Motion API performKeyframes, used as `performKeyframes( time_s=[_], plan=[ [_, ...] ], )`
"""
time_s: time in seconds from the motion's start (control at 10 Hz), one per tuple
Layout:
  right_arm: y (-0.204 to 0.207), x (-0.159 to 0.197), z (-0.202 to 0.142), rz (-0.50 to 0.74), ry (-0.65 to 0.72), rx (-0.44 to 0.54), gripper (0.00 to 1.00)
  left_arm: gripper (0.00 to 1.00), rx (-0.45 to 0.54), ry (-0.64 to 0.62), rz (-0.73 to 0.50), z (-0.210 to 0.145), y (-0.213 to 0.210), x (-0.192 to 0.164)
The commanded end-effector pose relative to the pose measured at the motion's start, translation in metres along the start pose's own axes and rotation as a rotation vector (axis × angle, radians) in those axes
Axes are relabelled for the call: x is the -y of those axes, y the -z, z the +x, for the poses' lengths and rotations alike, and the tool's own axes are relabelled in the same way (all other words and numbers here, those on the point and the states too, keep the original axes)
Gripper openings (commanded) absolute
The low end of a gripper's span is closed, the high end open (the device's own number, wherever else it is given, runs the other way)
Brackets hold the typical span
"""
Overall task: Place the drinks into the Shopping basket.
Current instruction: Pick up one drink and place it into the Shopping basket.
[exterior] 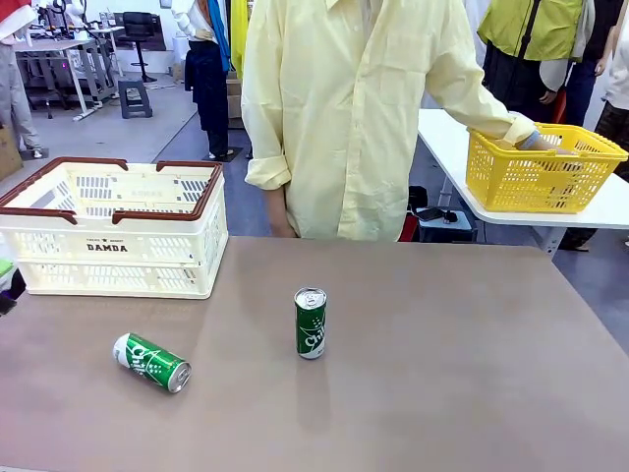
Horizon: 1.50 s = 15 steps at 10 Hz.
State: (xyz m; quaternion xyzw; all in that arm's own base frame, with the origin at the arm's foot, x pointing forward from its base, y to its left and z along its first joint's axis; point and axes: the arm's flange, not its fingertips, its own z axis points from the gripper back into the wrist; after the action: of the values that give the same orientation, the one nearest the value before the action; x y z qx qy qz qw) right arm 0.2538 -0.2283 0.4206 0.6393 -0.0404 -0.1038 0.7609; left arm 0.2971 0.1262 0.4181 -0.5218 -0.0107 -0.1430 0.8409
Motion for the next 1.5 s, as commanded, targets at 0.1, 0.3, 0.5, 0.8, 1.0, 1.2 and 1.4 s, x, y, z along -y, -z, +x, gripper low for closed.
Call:
performKeyframes(
  time_s=[0.1, 0.3, 0.5, 0.8, 1.0, 1.2, 1.4],
  plan=[
    [0.0, 0.0, 0.0, 0.0, 0.0, 0.0, 1.0, 1.0, 0.001, 0.004, -0.008, -0.001, -0.001, 0.002],
    [0.0, 0.0, 0.0, 0.0, 0.0, 0.0, 1.0, 1.0, 0.001, 0.004, -0.008, -0.001, -0.001, 0.002],
    [0.0, 0.0, 0.0, 0.0, 0.0, 0.0, 1.0, 1.0, 0.001, 0.004, -0.008, -0.001, -0.001, 0.002],
    [0.0, 0.0, 0.0, 0.0, 0.0, 0.0, 1.0, 1.0, 0.001, 0.004, -0.008, -0.001, -0.001, 0.002],
    [0.0, 0.0, 0.0, 0.0, 0.0, 0.0, 1.0, 1.0, -0.006, -0.002, 0.054, 0.027, 0.01, 0.059],
    [0.0, 0.0, 0.0, 0.0, 0.0, 0.0, 1.0, 1.0, -0.205, 0.085, 0.26, 0.111, 0.081, 0.158],
    [0.0, 0.0, 0.0, 0.0, 0.0, 0.0, 1.0, 1.0, -0.207, 0.009, 0.38, 0.175, 0.153, 0.213]
  ],
)
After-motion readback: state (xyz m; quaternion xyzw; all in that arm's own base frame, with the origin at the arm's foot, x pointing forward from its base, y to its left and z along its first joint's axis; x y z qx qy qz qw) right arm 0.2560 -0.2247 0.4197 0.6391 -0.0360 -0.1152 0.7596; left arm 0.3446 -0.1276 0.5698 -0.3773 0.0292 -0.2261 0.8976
